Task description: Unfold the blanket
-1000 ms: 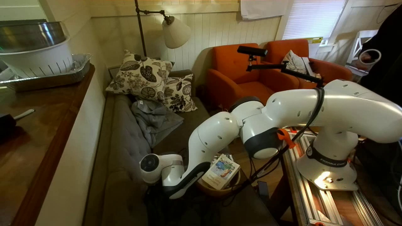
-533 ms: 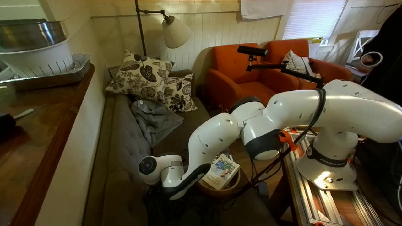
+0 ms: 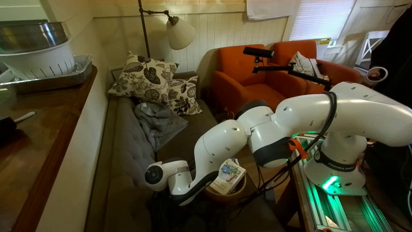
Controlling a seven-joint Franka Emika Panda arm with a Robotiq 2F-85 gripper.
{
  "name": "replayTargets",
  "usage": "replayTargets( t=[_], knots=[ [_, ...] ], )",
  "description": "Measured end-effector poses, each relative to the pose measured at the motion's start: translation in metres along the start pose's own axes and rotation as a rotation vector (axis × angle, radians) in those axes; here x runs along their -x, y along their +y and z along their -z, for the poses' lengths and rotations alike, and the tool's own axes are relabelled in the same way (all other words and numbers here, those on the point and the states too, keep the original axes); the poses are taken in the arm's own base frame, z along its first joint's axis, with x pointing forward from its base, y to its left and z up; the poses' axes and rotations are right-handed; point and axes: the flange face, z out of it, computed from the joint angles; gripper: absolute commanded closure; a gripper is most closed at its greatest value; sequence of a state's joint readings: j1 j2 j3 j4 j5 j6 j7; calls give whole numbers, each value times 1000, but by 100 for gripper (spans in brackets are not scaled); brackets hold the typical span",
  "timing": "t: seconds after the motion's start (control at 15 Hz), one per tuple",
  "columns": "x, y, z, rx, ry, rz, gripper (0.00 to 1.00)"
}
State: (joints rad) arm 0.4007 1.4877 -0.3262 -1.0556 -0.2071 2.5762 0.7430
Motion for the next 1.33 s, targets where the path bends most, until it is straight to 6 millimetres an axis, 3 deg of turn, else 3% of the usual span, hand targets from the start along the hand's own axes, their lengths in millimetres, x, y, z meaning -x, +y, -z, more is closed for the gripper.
replayTargets(
  t=[0.07,0.13,0.27,0.6,0.87,0.93,1.0,1.07,1.27,1.33],
  knots=[
    [5,3,-5,20,0,-15,1],
    [9,7,-11,40,-2,-28,25],
    [14,15,-20,76,-1,-52,30],
    [15,27,-29,130,22,-91,66],
    [14,24,-28,108,20,-93,95],
    [12,20,-25,92,19,-88,51],
    [10,17,-21,73,23,-80,55],
    [7,14,-18,53,34,-69,79],
    [0,10,-11,31,50,-58,57],
    [0,10,-10,30,51,-57,55]
  ],
)
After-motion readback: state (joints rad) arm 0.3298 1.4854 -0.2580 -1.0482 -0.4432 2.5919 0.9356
